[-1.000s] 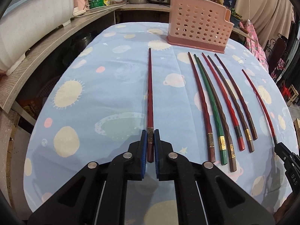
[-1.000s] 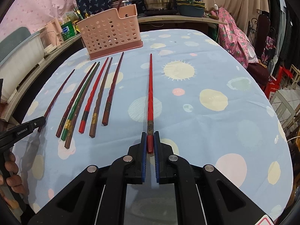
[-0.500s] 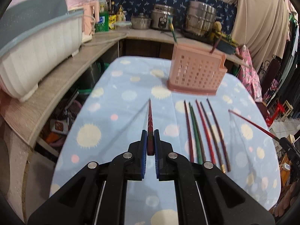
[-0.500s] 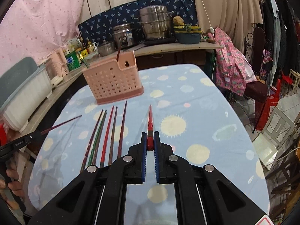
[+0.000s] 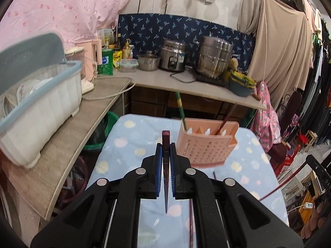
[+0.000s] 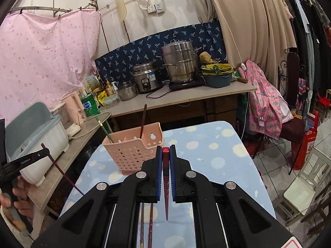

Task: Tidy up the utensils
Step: 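Lift both held chopsticks and carry them over the pink holder, then open both tools to drop the chopsticks into the pink holder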

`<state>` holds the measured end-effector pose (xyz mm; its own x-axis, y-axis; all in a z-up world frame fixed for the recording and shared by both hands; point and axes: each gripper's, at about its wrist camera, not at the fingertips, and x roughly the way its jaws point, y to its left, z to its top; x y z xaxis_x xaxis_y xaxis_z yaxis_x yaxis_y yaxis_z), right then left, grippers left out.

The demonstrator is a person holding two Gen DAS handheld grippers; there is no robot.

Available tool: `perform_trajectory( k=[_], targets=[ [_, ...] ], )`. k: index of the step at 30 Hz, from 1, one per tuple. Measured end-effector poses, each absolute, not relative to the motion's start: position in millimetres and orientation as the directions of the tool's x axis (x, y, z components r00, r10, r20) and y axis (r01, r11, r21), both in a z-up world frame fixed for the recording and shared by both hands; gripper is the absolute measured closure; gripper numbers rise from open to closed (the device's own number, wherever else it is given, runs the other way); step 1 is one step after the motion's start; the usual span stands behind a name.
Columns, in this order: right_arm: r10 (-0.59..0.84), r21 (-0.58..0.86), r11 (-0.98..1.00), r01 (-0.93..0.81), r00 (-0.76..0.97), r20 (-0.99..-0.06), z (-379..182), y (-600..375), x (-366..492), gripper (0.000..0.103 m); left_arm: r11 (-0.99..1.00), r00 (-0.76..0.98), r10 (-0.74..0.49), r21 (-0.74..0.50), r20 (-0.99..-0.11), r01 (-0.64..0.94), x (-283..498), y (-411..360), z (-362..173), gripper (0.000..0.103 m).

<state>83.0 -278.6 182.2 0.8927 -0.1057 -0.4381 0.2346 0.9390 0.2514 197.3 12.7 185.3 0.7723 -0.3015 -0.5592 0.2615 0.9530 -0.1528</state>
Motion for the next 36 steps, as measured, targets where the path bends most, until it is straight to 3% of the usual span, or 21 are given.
perform_trajectory(
  k=[11,17,36],
  targets=[
    [-0.075,0.292,0.945,0.148,0.966,-0.247,264,-274,139,0.096,0.943,0.877,-0.327,-0.182,-0.354,0.278,232,-19,279,0.096],
    [-0.072,0.324,0.938,0.123,0.984,-0.164,295,-274,185,0.096,0.932,0.897,-0.338,-0.232,-0.286,0.277,265,-34,301,0.096],
    [-0.049,0.313,0.934,0.17,0.931,-0.361,200,-277,266,0.096,0.935,0.807,-0.343,-0.258,-0.481,0.243,333,-57,206,0.096]
  ],
)
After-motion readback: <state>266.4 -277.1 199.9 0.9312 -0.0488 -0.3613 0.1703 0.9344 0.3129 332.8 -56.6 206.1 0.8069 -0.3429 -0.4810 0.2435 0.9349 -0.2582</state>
